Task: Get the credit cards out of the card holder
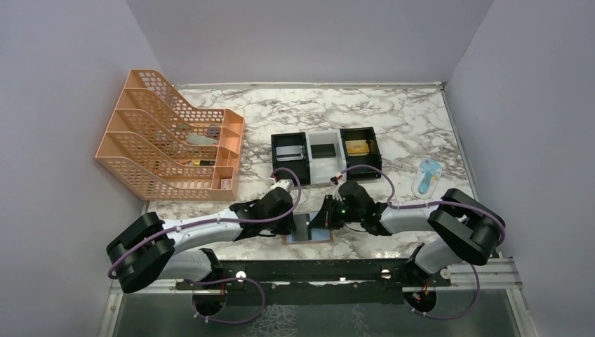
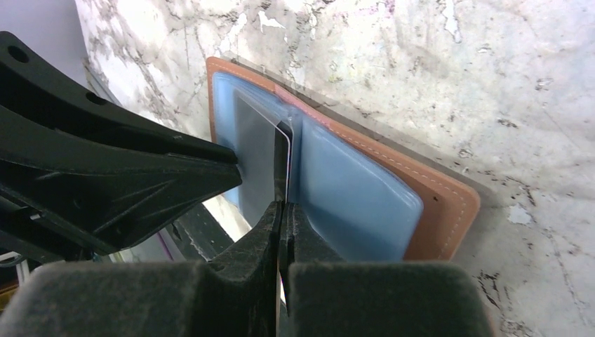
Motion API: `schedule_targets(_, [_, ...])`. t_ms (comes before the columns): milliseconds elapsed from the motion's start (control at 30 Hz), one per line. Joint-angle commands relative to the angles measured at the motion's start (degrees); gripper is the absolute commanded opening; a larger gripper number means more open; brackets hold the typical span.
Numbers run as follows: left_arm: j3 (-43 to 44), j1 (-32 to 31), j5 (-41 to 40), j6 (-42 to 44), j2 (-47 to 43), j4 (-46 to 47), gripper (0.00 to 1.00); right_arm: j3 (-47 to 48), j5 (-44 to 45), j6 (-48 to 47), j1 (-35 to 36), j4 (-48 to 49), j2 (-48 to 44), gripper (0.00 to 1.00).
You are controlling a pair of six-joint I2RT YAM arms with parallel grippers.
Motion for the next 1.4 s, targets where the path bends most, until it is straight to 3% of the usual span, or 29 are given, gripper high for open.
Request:
schedule_targets(0, [-0.8, -0.2, -3.0, 0.6, 1.7, -4.1, 0.19, 0.5, -1.5, -3.0, -0.5, -2.8, -1.5, 0.01])
schedule_targets(367, [-0.6, -0.3, -2.6, 0.7, 1.6, -4.3, 0.19, -2.7, 1.0, -1.0, -1.8, -1.5, -4.5, 0.02])
schedule_targets(633, [-0.5, -0.5, -2.4, 0.8, 1.6, -4.2, 0.19, -0.6, -2.1, 0.4, -1.8, -1.5, -0.3, 0.22])
schedule_targets(767, [-0.5, -0.6, -2.5, 0.8, 1.3, -4.2, 0.19, -1.4, -2.3, 1.6, -1.8, 0.4, 0.8, 0.25])
schedule_targets(867, [-0.6, -0.7, -2.6, 0.7, 1.3, -4.2, 0.19, -2.4, -2.0, 2.8, -1.8, 2.2, 1.1, 0.2])
schedule_targets(1000, [-0.7, -0.8, -2.8, 0.8, 1.1, -4.4, 0.18, -4.9, 2.8, 4.0, -1.8, 2.6, -2.5, 0.04])
schedule_targets(1167, [-0.5, -0.8, -3.4, 0.7, -0.5, -4.9, 0.19, -6.7, 5.9, 1.3, -1.8, 1.6, -7.7, 0.01])
schedule_targets(1367, [2.0, -0.9, -1.7, 1.8, -3.5, -4.5, 0.38, -6.8, 2.3, 2.4, -1.8, 3.7, -5.2, 0.01])
